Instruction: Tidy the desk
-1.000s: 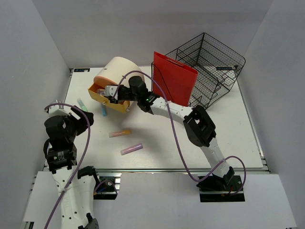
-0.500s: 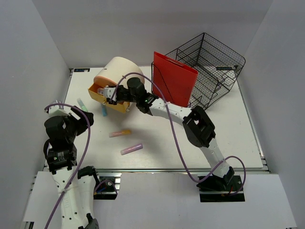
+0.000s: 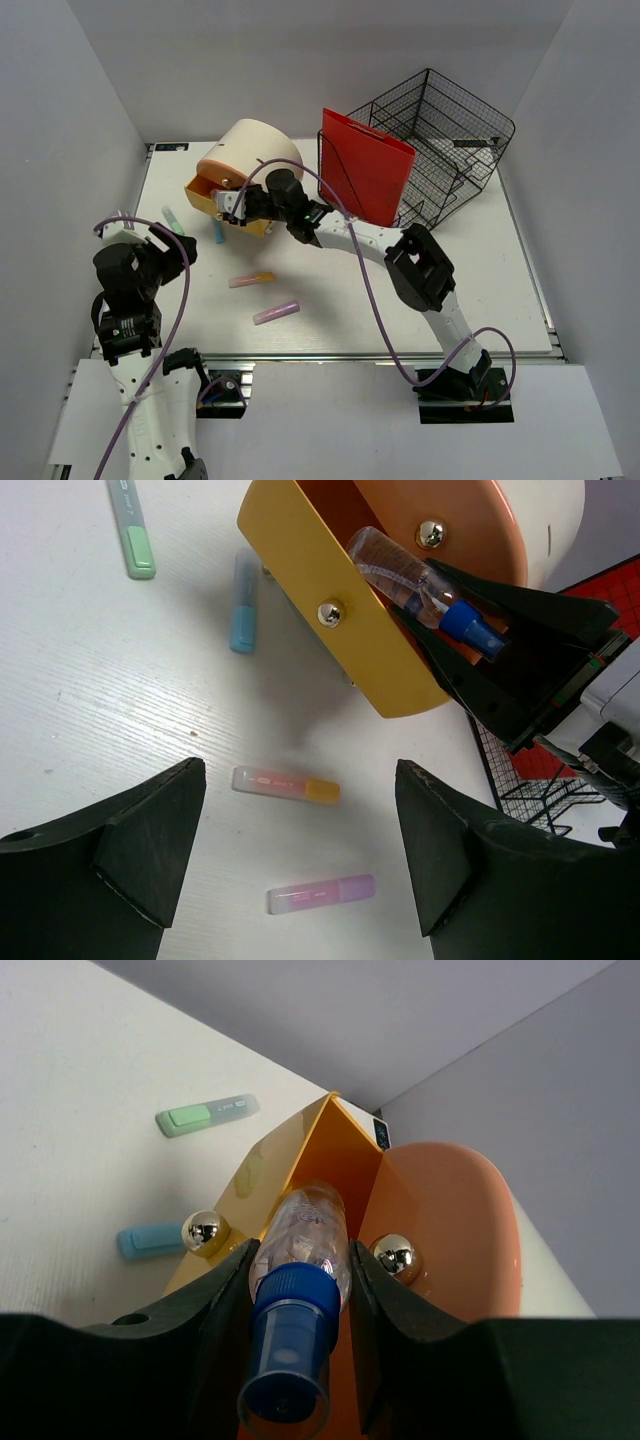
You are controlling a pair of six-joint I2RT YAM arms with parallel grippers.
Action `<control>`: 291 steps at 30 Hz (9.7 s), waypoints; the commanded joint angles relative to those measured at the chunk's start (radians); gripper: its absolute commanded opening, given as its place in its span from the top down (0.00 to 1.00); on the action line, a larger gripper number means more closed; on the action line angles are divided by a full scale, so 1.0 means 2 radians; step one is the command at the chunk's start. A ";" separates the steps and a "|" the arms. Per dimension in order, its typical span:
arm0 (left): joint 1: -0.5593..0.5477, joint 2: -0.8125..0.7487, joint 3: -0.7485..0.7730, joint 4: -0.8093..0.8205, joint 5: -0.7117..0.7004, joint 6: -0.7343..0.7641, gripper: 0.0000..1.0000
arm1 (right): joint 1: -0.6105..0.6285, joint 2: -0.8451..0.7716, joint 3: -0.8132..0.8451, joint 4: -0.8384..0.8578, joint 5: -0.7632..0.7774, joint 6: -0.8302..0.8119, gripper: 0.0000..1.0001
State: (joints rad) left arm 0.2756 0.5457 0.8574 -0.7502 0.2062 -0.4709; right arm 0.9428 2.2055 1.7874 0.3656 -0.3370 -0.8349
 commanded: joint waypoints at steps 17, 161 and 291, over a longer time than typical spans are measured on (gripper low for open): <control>-0.001 0.002 0.011 0.000 0.010 0.002 0.14 | 0.003 -0.063 0.017 -0.010 0.024 0.020 0.35; -0.053 0.638 -0.084 0.719 0.214 -0.249 0.51 | -0.261 -0.564 -0.430 -0.335 -0.276 0.192 0.97; -0.002 0.756 0.310 0.132 -0.150 0.048 0.68 | -0.274 -0.605 -0.470 -0.335 -0.288 0.164 0.97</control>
State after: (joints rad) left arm 0.2668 2.0987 1.4994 -0.4816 -0.1207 -0.3851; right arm 0.4049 1.0016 0.8539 -0.3332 -0.8928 -0.5014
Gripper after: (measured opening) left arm 0.381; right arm 0.036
